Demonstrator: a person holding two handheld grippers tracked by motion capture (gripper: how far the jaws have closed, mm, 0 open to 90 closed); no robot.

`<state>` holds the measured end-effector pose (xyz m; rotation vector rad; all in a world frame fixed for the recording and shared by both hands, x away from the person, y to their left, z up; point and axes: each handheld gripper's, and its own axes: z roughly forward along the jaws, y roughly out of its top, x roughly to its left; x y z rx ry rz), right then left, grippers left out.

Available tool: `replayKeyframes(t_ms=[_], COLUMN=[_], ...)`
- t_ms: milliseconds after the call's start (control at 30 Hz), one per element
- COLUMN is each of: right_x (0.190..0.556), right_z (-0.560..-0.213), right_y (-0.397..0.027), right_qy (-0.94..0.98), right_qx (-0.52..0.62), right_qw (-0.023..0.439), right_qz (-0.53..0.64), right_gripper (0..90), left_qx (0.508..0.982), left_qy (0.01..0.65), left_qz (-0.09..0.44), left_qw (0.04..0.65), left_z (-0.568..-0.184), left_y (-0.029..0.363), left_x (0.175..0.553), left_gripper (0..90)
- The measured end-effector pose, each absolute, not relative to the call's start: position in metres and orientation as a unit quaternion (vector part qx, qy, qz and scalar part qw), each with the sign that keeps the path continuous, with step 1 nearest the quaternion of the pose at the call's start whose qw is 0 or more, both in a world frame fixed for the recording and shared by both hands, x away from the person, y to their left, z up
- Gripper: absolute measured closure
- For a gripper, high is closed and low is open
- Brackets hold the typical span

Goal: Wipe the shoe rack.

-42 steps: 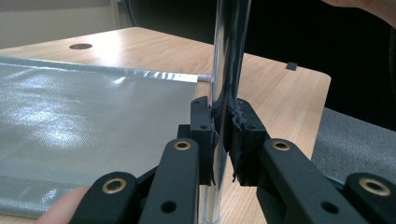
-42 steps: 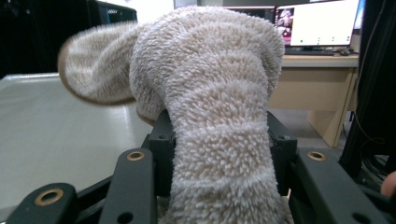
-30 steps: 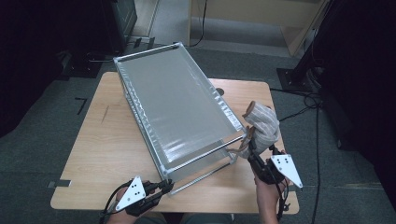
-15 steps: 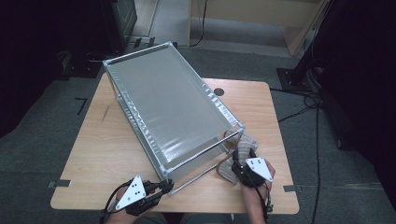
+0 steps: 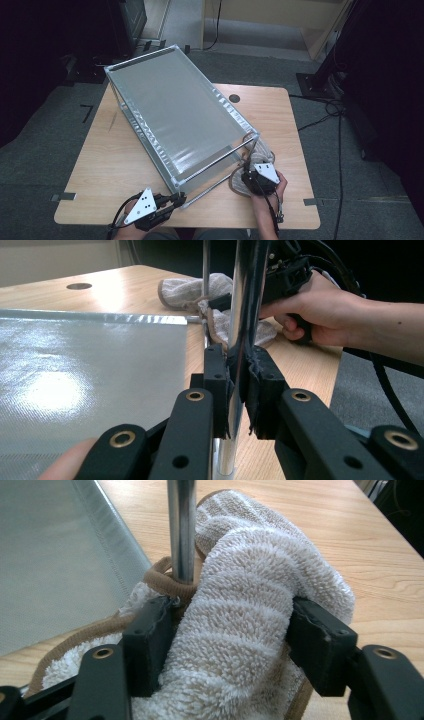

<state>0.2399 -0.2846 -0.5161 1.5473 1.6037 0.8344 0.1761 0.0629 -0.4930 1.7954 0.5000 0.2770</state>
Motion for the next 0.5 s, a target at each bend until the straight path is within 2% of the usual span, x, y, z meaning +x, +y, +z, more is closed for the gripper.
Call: replayKeyframes(t_ms=[200,333,500], right_x=[0.235,0.23,0.227], right_z=[-0.505,-0.495,-0.496], right_y=[-0.292,-0.312,-0.343], right_qy=[0.618,0.59,0.569], right_qx=[0.593,0.611,0.645], right_qw=[0.389,0.408,0.424], right_qz=[0.341,0.335,0.283], right_gripper=[61.7,67.3,67.9], left_qx=[0.771,0.771,0.771], left_qy=[0.214,0.215,0.215], left_qz=[0.12,0.122,0.125], left_qw=[0.588,0.587,0.586], left_z=[-0.493,-0.493,-0.493], left_y=[0.063,0.062,0.062], left_x=[0.176,0.176,0.175], left_gripper=[81.9,81.9,81.9])
